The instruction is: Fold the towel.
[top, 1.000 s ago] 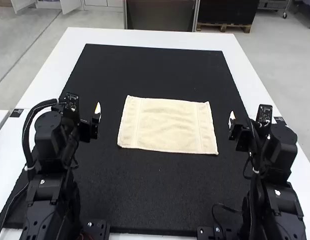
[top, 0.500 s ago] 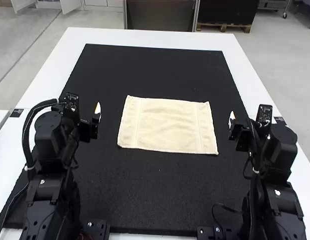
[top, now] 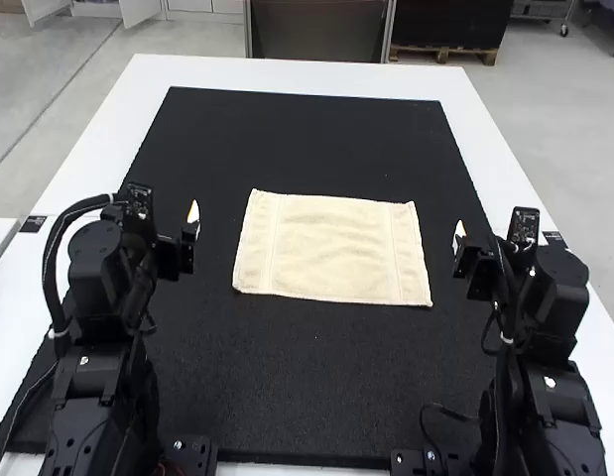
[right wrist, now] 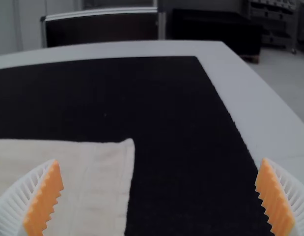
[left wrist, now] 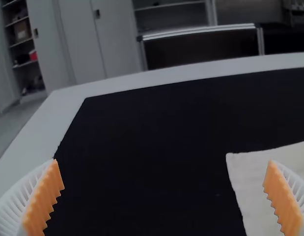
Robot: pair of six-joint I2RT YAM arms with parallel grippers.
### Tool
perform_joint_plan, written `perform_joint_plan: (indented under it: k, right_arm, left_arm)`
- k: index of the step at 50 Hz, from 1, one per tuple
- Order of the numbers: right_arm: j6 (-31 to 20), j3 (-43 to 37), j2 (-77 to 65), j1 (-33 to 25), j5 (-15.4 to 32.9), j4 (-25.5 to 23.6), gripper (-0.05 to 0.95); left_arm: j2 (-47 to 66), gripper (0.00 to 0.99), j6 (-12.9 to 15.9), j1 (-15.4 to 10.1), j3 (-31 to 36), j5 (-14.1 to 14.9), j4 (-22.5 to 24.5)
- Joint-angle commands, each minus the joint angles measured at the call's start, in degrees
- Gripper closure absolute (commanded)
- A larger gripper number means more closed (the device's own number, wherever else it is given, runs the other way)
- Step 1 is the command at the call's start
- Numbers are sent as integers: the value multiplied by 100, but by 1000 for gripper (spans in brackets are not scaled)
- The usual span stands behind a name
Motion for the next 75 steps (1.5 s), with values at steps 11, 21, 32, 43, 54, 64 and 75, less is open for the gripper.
perform_joint_plan:
  k: [11, 21, 32, 43, 54, 64, 75]
  right_arm:
    - [-17, -43, -27, -42, -149, -32, -11]
    - [-17, -34, -18, -50, -149, -32, -10]
    - [-35, -16, -27, -50, -114, 917, -7]
    - [-105, 537, -18, -42, -70, 1392, 90]
    - [-1081, 986, -27, -42, -87, 1339, 90]
    - [-1951, 1460, -10, -50, -272, 935, 66]
    - [-1898, 2436, 852, -147, -87, 961, 34]
  left_arm:
    - [-21, 38, -124, -19, -23, 86, 100]
    - [-21, 38, -98, -19, -23, 86, 74]
    - [-12, 38, -80, -19, -23, 34, 768]
    - [-12, 39, 1001, 43, 276, -63, 856]
    - [-12, 43, 1299, 192, 619, 271, 873]
    - [-12, 38, 1343, 315, 953, 1000, 1137]
    - [269, 38, 895, 684, 1480, 438, 1040]
